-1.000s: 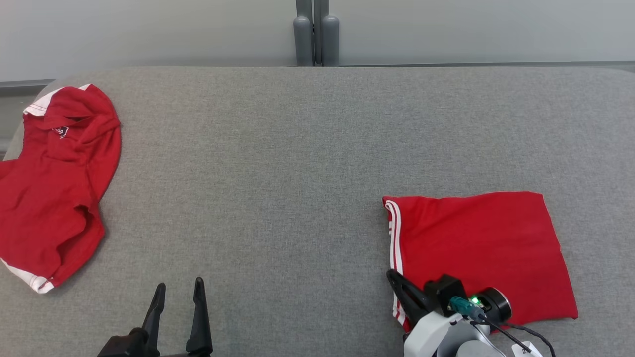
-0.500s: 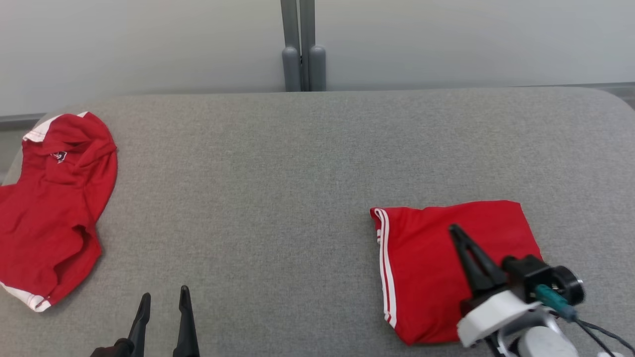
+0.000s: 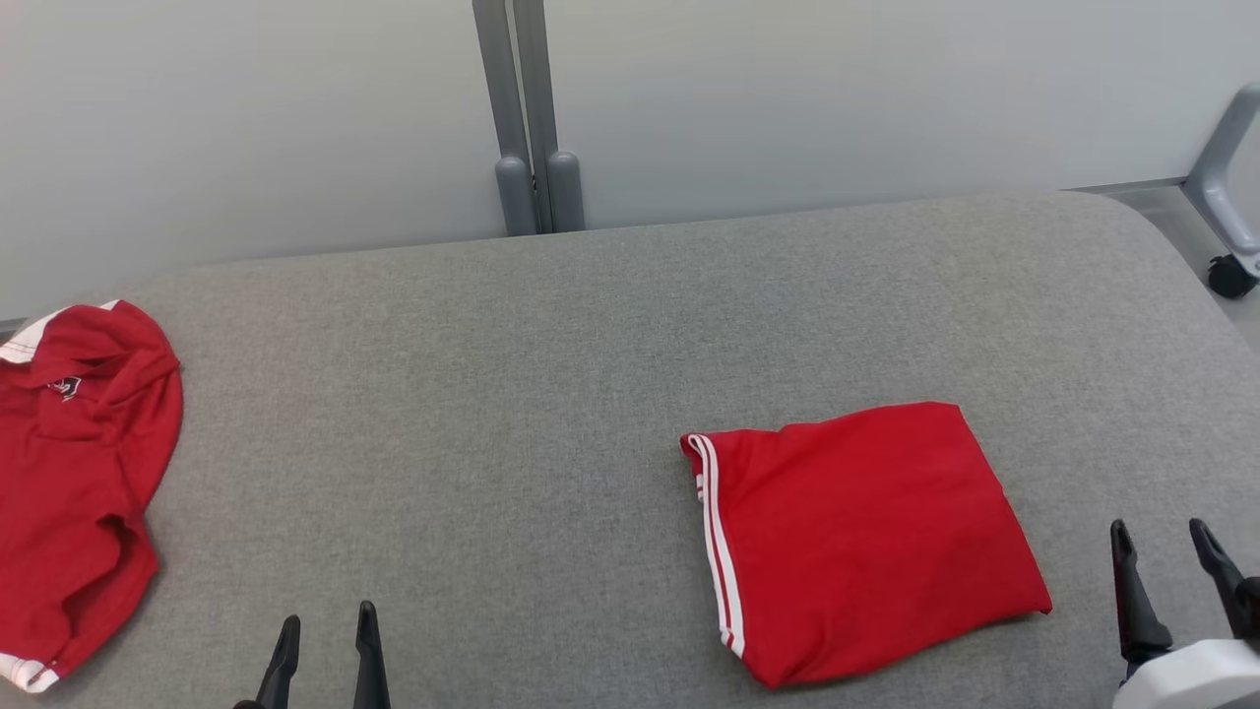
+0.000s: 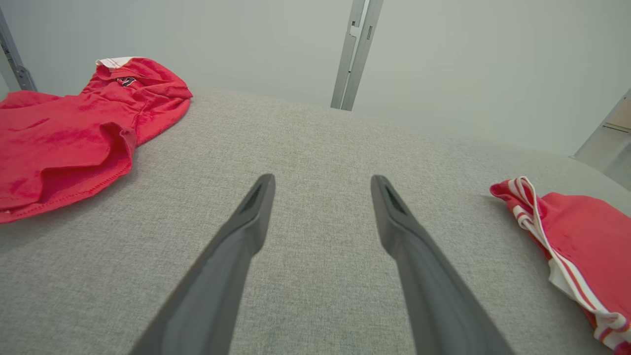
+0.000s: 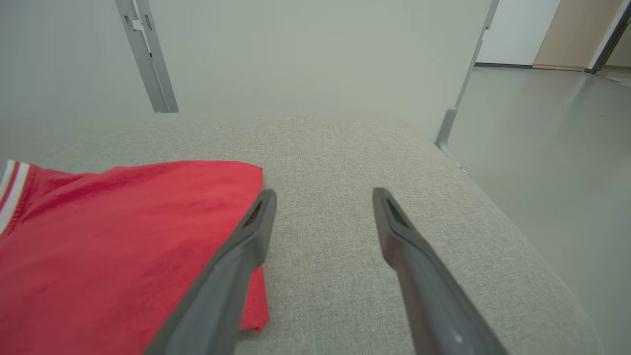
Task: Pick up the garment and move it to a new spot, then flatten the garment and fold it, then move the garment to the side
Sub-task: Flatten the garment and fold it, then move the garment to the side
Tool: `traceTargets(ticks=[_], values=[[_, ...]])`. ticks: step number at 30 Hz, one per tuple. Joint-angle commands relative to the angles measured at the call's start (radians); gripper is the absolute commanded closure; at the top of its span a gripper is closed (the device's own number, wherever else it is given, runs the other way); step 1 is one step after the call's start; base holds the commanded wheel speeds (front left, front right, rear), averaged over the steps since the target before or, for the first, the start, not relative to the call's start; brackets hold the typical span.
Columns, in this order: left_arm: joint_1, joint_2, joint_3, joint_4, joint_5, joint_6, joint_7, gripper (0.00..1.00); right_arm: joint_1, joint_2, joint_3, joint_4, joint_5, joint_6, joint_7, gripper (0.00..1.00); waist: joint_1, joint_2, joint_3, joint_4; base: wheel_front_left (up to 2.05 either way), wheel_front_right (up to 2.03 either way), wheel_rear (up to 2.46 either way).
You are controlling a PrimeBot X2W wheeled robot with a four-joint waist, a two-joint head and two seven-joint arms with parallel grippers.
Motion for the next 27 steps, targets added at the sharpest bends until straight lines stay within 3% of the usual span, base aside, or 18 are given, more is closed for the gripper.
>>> traceTargets(ticks=[1, 21, 24, 27], values=[[0.015, 0.002, 0.004, 0.002, 0.007, -0.003, 0.000, 0.00, 0.014, -0.004, 0.009, 0.014, 0.015, -0.001, -0.003, 0.00, 0.0000, -0.0001, -0.007, -0.006, 0.00, 0.00, 0.00], [0.016, 0.002, 0.012, 0.009, 0.021, -0.009, 0.000, 0.00, -0.029, -0.045, 0.114, -0.038, 0.038, -0.001, -0.003, 0.00, 0.0000, -0.0001, -0.005, 0.035, 0.00, 0.00, 0.00], [0.009, 0.002, 0.012, 0.005, 0.023, -0.010, 0.000, 0.00, -0.062, -0.081, 0.168, -0.009, 0.113, -0.001, -0.002, 0.00, 0.0000, -0.0001, 0.009, 0.042, 0.00, 0.00, 0.00], [-0.001, 0.002, 0.011, 0.003, 0.030, -0.016, 0.000, 0.00, -0.127, -0.135, 0.227, 0.041, 0.206, -0.001, 0.125, 0.00, 0.0000, -0.0001, 0.027, 0.048, 0.00, 0.00, 0.00]])
